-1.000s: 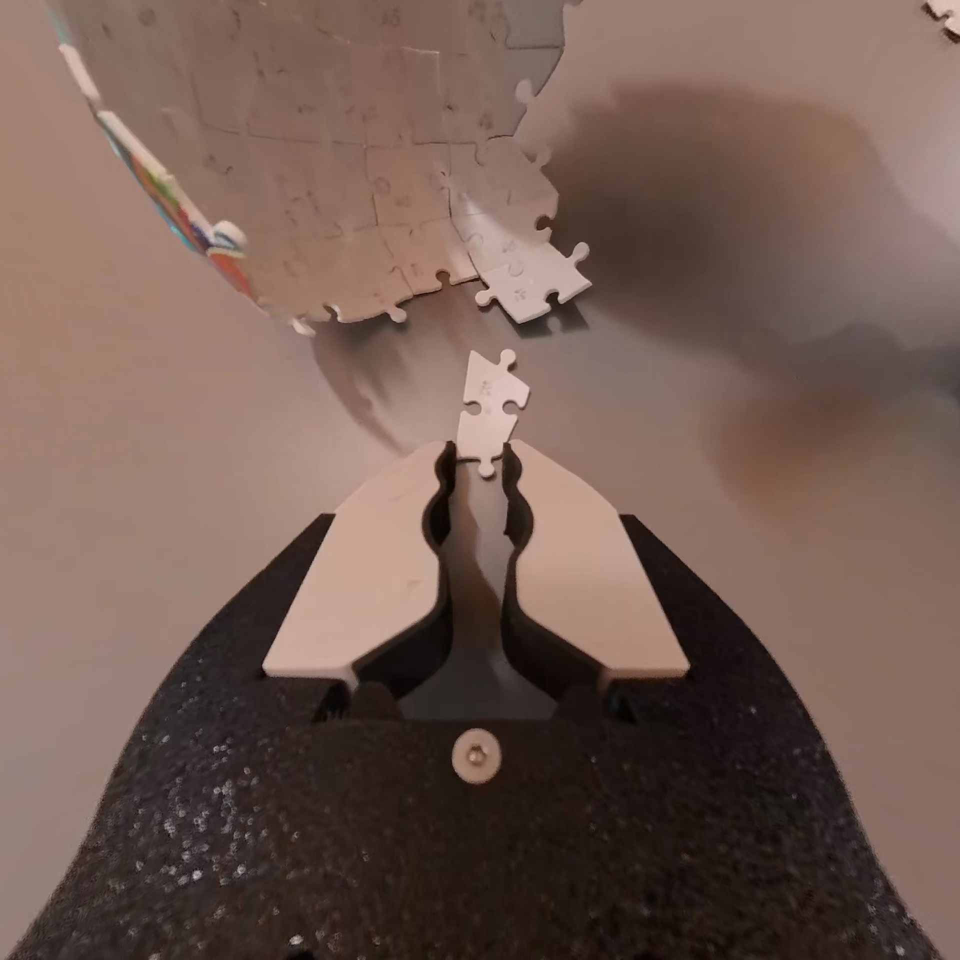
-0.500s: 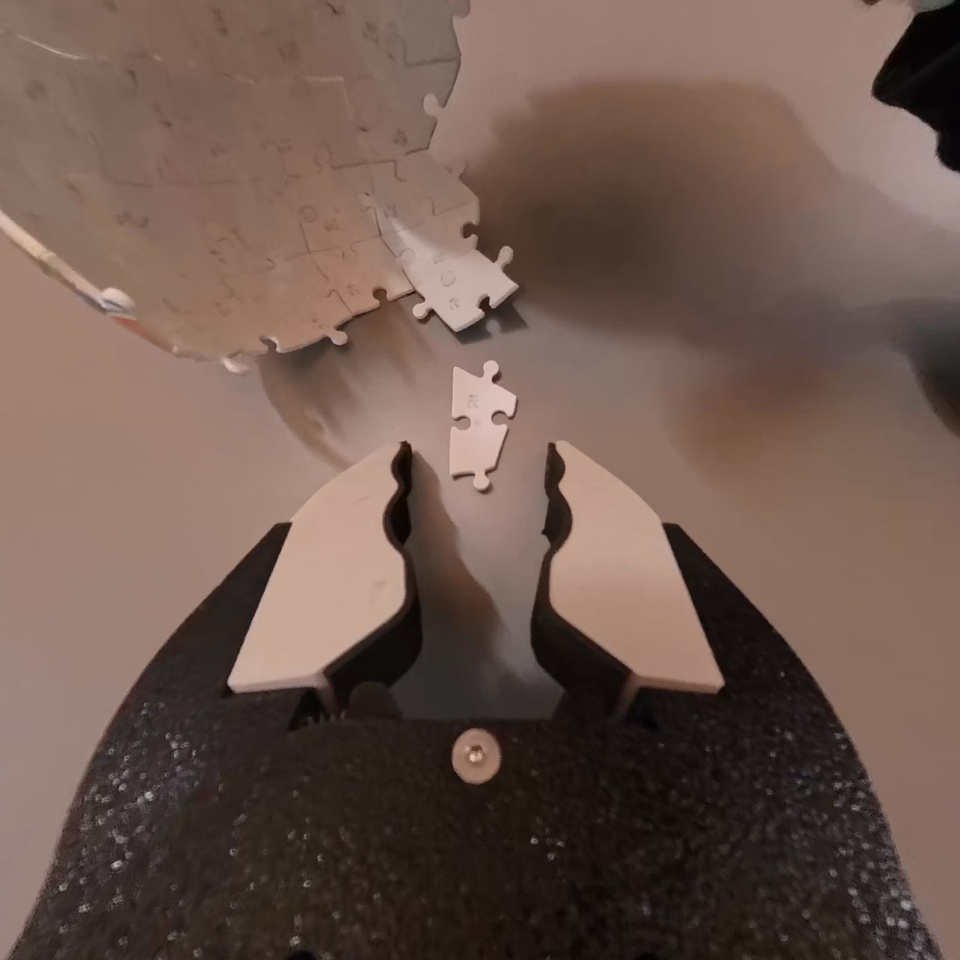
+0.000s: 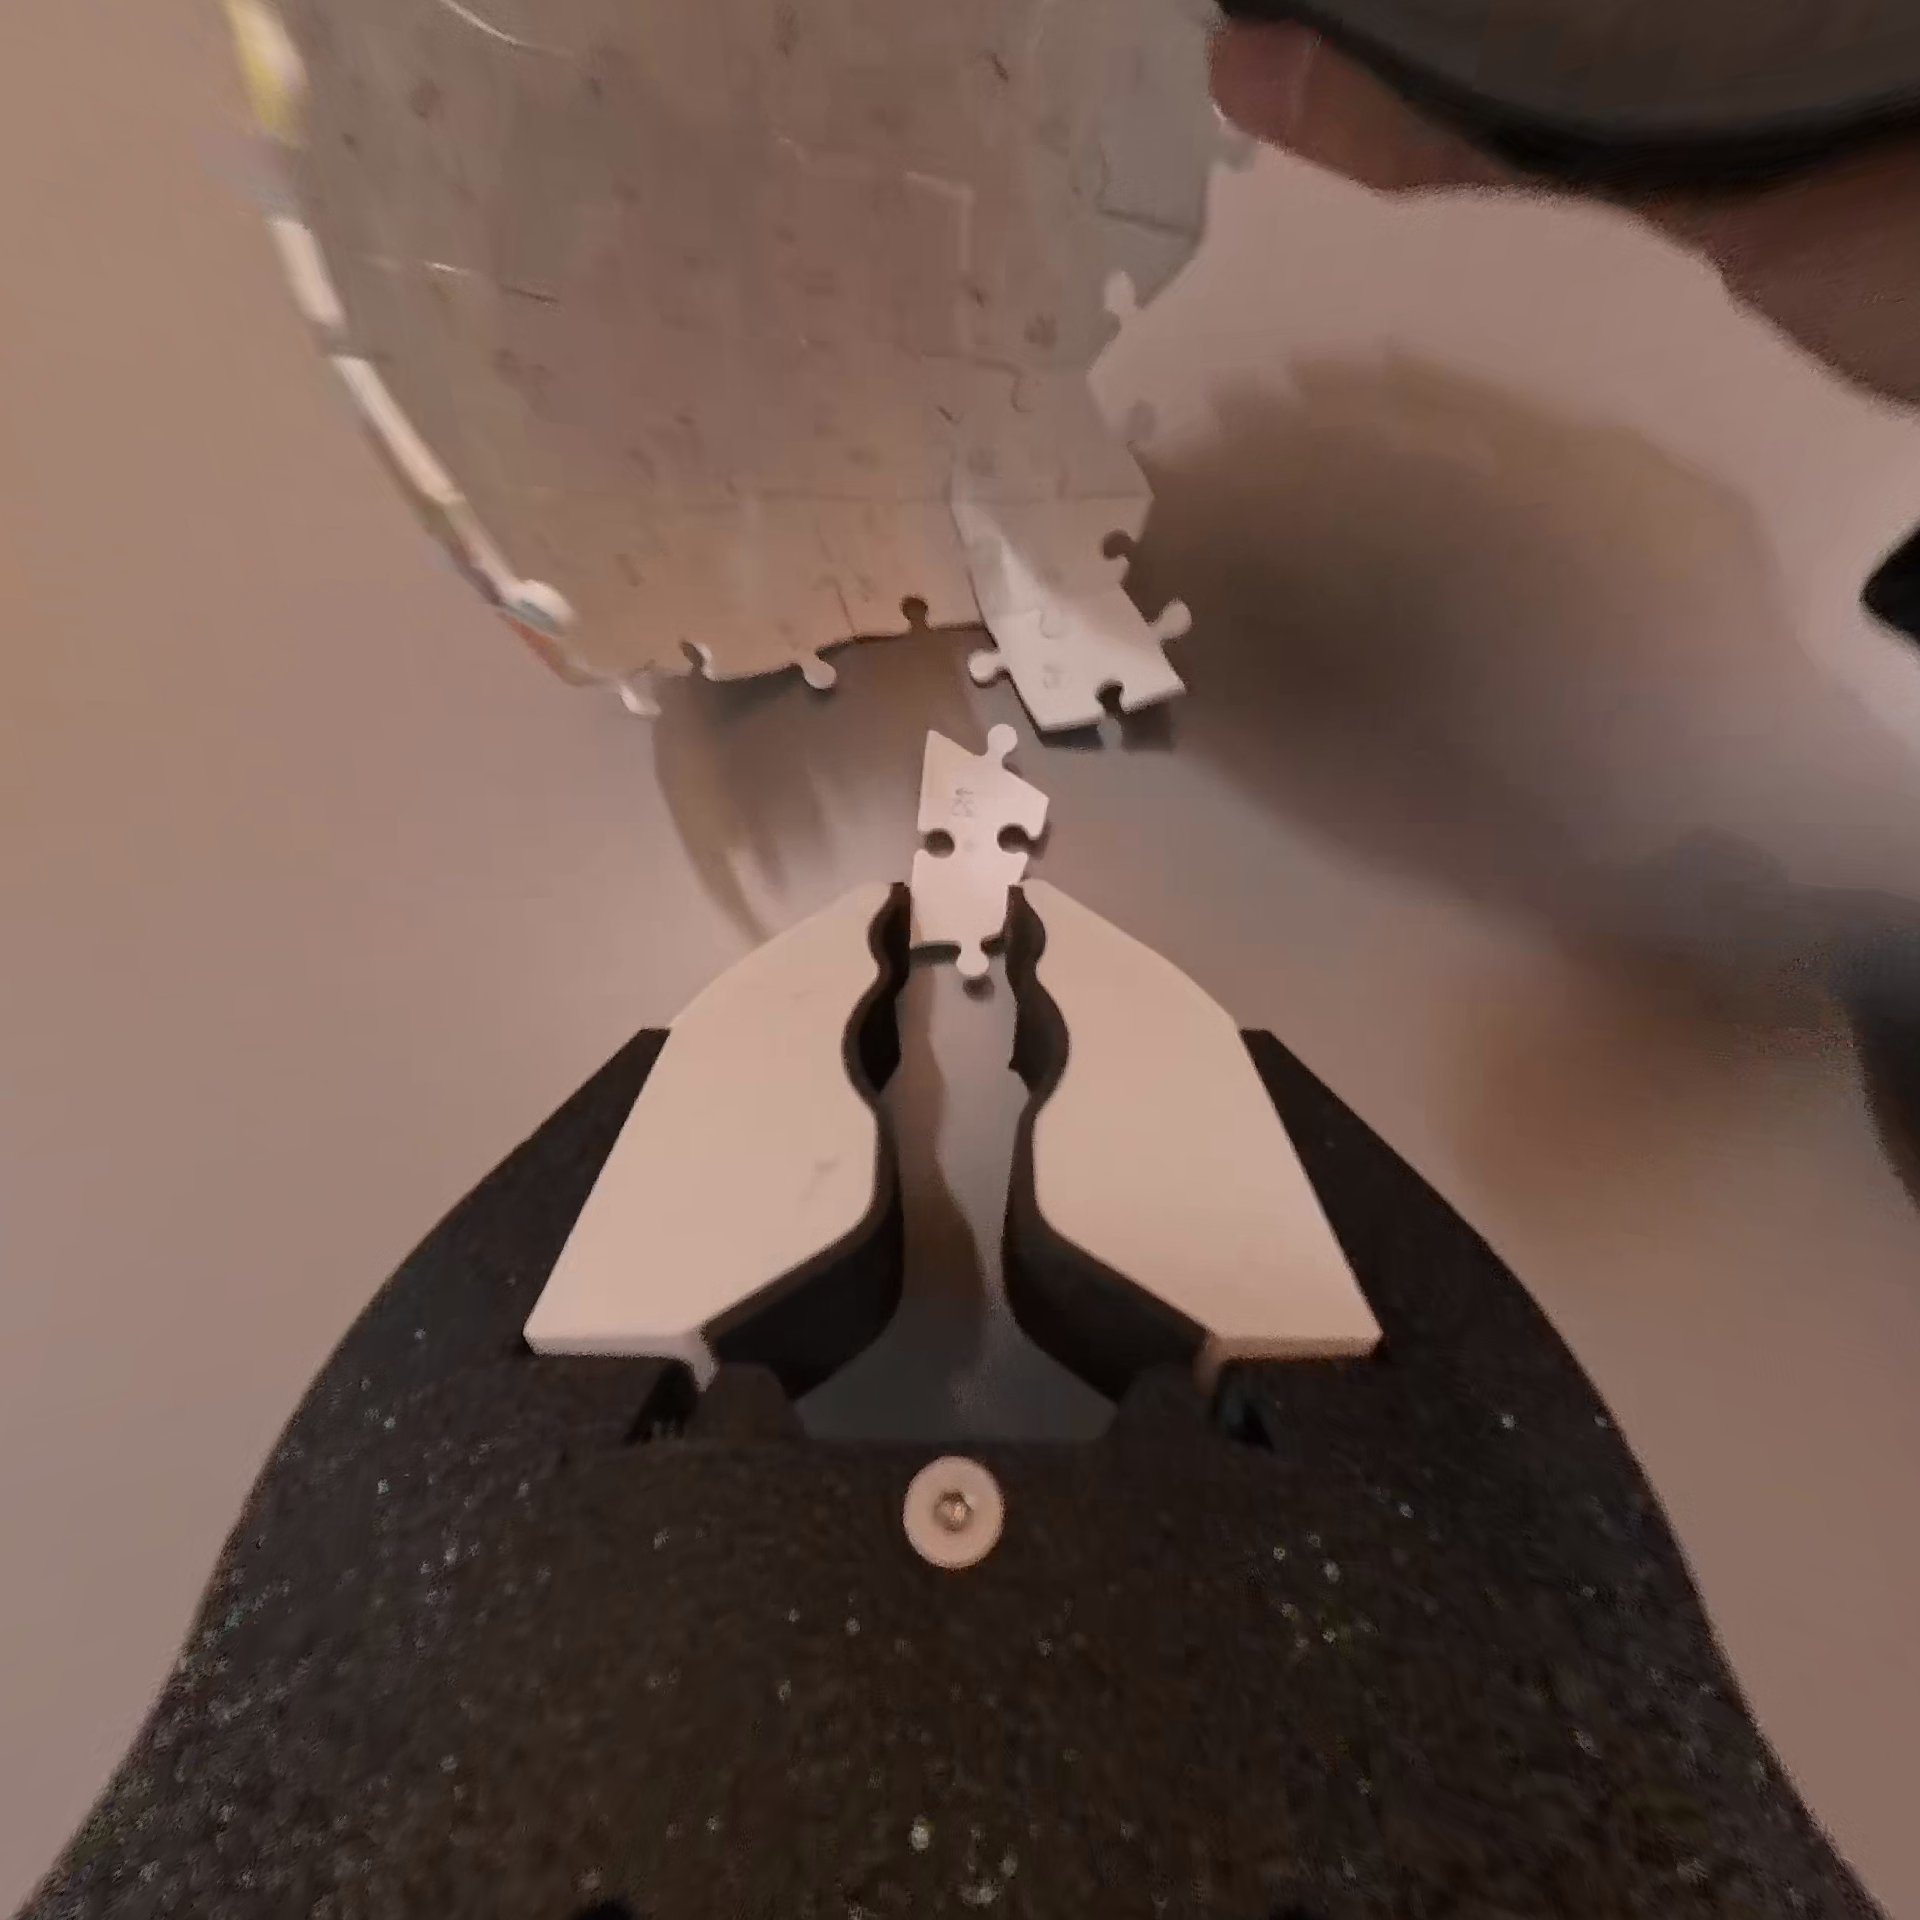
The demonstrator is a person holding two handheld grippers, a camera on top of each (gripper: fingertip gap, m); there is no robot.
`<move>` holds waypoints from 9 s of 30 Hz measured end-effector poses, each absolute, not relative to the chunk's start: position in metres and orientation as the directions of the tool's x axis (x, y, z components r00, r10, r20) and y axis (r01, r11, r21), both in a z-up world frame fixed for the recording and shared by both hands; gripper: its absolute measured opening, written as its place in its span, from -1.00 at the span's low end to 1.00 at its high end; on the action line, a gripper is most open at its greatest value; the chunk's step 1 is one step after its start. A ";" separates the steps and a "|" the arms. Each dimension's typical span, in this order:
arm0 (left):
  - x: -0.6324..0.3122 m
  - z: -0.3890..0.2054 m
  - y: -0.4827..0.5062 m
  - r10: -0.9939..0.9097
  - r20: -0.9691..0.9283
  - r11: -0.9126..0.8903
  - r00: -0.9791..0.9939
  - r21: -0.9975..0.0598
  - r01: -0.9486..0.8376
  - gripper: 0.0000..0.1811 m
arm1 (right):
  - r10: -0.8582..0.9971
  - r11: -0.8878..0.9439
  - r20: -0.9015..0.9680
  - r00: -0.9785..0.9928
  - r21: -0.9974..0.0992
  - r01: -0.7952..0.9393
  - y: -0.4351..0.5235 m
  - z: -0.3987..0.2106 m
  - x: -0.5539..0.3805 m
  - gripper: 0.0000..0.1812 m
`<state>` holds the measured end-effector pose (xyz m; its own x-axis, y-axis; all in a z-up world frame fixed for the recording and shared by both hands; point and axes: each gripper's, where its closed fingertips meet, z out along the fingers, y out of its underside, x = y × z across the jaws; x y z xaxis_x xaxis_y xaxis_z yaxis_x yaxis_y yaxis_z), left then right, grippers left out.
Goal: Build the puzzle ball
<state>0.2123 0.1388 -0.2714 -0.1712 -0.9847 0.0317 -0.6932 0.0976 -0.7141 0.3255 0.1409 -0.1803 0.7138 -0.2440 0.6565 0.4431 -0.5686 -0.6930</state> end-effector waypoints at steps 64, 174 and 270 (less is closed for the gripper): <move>0.228 -0.274 0.147 -0.993 0.070 0.022 -0.097 -0.694 -0.720 -0.51 | -0.333 -0.511 0.680 0.653 -0.712 0.481 0.132 -0.172 0.312 -0.96; 0.250 -0.271 0.141 -0.911 -0.280 0.413 -0.303 -0.626 -0.662 -0.63 | -0.323 -0.488 0.670 0.668 -0.723 0.489 0.134 -0.168 0.309 -0.97; 0.255 -0.275 0.139 -0.968 -0.124 0.246 -0.220 -0.651 -0.718 -0.82 | -0.338 -0.487 0.654 0.677 -0.737 0.469 0.132 -0.170 0.312 -0.96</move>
